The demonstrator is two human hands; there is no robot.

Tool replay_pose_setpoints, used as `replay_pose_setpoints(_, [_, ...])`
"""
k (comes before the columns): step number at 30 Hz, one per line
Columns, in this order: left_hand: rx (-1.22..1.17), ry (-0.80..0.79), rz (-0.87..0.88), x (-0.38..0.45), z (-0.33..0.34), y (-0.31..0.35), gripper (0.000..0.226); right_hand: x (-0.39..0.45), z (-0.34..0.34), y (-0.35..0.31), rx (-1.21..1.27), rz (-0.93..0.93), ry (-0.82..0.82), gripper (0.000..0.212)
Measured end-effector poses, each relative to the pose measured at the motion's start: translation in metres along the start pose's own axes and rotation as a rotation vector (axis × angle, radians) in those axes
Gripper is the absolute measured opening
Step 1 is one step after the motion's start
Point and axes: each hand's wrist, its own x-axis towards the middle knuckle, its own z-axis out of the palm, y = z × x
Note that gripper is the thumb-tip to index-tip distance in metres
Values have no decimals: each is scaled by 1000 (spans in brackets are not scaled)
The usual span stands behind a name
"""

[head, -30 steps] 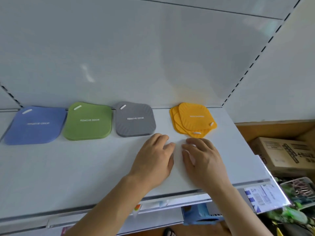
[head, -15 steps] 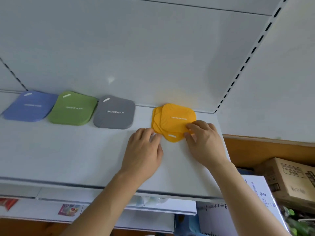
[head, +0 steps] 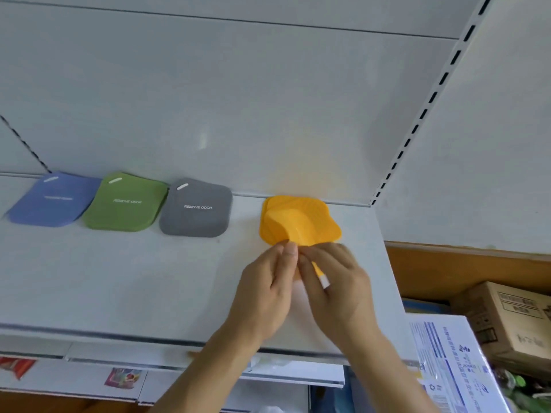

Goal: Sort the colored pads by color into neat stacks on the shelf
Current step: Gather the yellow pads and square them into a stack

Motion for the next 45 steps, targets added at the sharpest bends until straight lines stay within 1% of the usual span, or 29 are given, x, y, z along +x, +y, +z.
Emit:
replay_pose_setpoints(1, [-104, -3, -74, -1, 3, 1, 45, -4, 4, -4, 87, 49, -47, 18])
replay_pose_setpoints(2, [-135, 20, -108, 0, 3, 0, 41, -8, 7, -5, 163, 89, -96, 20])
replay_pose_setpoints(4, [-33, 98, -91, 6, -4, -10, 32, -11, 11, -3, 205, 107, -156, 22])
replay_pose_setpoints(6, [8, 140, -109, 14, -17, -20, 20, -9, 9, 5, 97, 107, -103, 20])
replay_pose_setpoints(8, [-4, 128, -164, 21, -32, -27, 13, 1, 6, 21, -80, 129, -40, 23])
replay_pose_setpoints(9, [19, 113, -193, 23, -41, -28, 12, 7, 6, 30, -166, 130, -63, 27])
replay_pose_setpoints(10, [65, 89, -213, 25, -49, -30, 12, 14, 6, 39, -237, 115, -122, 34])
replay_pose_setpoints(12, [137, 50, -248, 27, -62, -33, 12, 24, 12, 53, -322, 27, -253, 43])
replay_pose_setpoints(13, [161, 44, -270, 27, -67, -34, 17, 27, 16, 57, -334, -24, -287, 43])
replay_pose_setpoints(15, [193, 35, -294, 28, -72, -39, 23, 31, 21, 63, -318, -68, -295, 38])
replay_pose_setpoints(18, [147, 5, -278, 28, -78, -42, 22, 32, 21, 66, -287, -61, -250, 28])
replay_pose_setpoints(20, [100, -9, -262, 29, -82, -42, 21, 32, 22, 66, -263, -63, -224, 28])
replay_pose_setpoints(22, [82, 21, -245, 29, -87, -44, 14, 34, 22, 65, -235, -17, -200, 29])
replay_pose_setpoints(23, [70, 64, -238, 30, -90, -45, 10, 35, 20, 64, -216, 40, -170, 29])
replay_pose_setpoints(24, [56, 120, -236, 30, -93, -46, 10, 36, 18, 63, -189, 114, -123, 30])
replay_pose_setpoints(26, [28, 208, -226, 30, -99, -45, 12, 41, 10, 62, -147, 248, 23, 34])
replay_pose_setpoints(28, [-18, 208, -192, 30, -99, -42, 15, 45, 2, 56, -154, 318, 163, 36])
replay_pose_setpoints(30, [-158, 181, -179, 30, -94, -36, 21, 47, -1, 41, -150, 344, 260, 36])
replay_pose_setpoints(32, [-357, 187, -180, 30, -85, -31, 29, 45, 3, 15, -96, 310, 338, 30])
replay_pose_setpoints(33, [-436, 193, -181, 30, -79, -27, 33, 43, 10, 0, -62, 260, 352, 26])
replay_pose_setpoints(35, [-537, 193, -189, 30, -68, -19, 35, 33, 31, -27, -25, 110, 312, 24])
replay_pose_setpoints(37, [-653, 169, -220, 29, -59, -9, 28, 21, 55, -44, -22, -18, 243, 26])
replay_pose_setpoints(39, [-772, 126, -271, 26, -56, -2, 28, 15, 69, -50, -7, -57, 182, 26])
replay_pose_setpoints(41, [-823, 87, -298, 24, -56, -2, 36, 12, 71, -47, -3, -64, 150, 26])
replay_pose_setpoints(43, [-823, 48, -283, 23, -58, -1, 39, 10, 69, -42, -23, -90, 121, 28])
replay_pose_setpoints(45, [-719, 25, -233, 24, -58, -1, 35, 8, 68, -40, -37, -133, 74, 30])
